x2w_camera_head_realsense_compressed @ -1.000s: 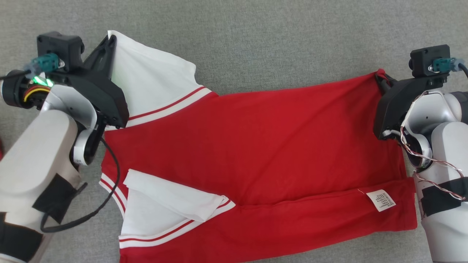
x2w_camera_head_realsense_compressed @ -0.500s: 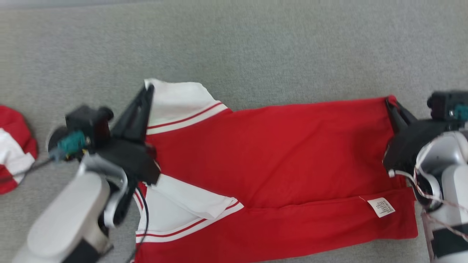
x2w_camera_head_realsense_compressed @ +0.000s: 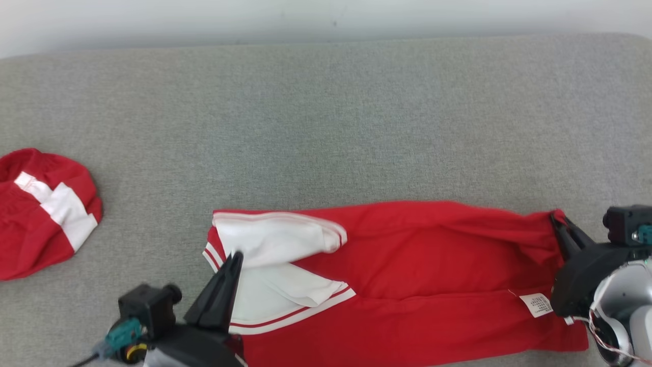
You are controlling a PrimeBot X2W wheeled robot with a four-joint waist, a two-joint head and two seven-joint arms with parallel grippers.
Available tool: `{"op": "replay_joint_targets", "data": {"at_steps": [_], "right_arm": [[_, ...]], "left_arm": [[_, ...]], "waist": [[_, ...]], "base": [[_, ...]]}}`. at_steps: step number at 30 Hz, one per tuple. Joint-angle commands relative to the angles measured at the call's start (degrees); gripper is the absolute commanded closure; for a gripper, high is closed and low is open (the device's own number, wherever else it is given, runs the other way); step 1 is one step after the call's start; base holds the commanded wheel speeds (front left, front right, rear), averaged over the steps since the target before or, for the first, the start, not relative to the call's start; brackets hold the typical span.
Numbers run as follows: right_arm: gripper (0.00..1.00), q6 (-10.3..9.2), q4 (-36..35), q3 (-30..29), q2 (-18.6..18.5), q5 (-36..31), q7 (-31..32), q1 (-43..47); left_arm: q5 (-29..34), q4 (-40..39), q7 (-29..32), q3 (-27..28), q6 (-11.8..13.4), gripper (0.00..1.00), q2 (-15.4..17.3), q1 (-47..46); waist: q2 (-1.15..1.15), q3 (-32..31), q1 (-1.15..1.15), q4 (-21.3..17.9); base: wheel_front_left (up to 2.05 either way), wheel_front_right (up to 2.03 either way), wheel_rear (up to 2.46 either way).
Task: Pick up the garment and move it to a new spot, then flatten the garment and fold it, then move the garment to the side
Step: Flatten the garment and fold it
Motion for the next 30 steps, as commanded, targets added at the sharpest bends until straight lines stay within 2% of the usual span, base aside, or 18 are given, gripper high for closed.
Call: {"op": "replay_joint_targets", "data": {"at_steps": [1,8,14,20,21,22,23,24,30], "right_arm": [[1.0,-0.14,-0.26,0.17,-0.52,-0.14,0.2,0.97],[1.0,-0.15,-1.36,1.08,-3.88,2.21,1.21,4.95],[1.0,-0.15,-2.97,4.64,-9.51,4.69,1.78,8.38],[0.99,-0.15,-3.09,4.81,-11.6,6.12,2.7,10.26],[0.87,-0.14,-3.01,4.97,-11.8,6.1,2.83,10.5],[0.65,-0.15,-2.75,4.98,-11.9,6.1,3.22,10.66],[0.52,-0.15,-2.62,5.07,-12.0,6.09,3.42,10.81],[0.0,-0.15,-2.72,4.97,-12.01,6.03,3.24,10.72],[0.0,-0.15,-2.51,3.31,-10.18,7.21,1.41,11.07]], "left_arm": [[-0.12,-0.24,-0.34,0.01,0.5,1.0,0.11,1.04],[-2.4,-0.76,-1.68,0.15,1.43,1.0,-0.18,6.24],[-3.28,-2.6,-1.7,0.29,2.47,1.0,0.35,9.33],[-4.36,-2.89,-1.24,-0.68,2.8,1.0,-0.37,11.35],[-4.49,-2.65,-1.37,-0.67,2.82,1.0,-0.49,11.59],[-4.61,-2.41,-1.32,-0.69,2.99,1.0,-0.56,11.86],[-4.61,-2.02,-1.0,-0.86,3.13,1.0,-0.42,11.99],[-4.48,-1.65,-1.06,-0.95,3.28,1.0,-0.3,12.01],[-4.19,0.63,-0.79,-1.13,3.61,1.0,0.13,12.02]], "waist": [[0.0,-0.79,0.01,0.67],[0.0,-2.37,0.01,1.09],[0.0,-3.14,0.01,0.94],[0.0,-3.1,0.01,0.81],[0.0,-3.05,0.01,0.79],[0.0,-2.99,0.01,0.77],[0.0,-2.95,0.01,0.79],[0.0,-2.93,0.01,0.81],[0.0,-3.05,0.01,0.91]], "base": [[0.0,0.0,0.0],[0.0,0.0,0.0],[0.0,0.0,0.0],[0.0,0.0,0.0],[0.0,0.0,0.0],[0.0,0.0,0.0],[0.0,0.0,0.0],[0.0,0.0,0.0],[0.0,0.0,0.0]]}}
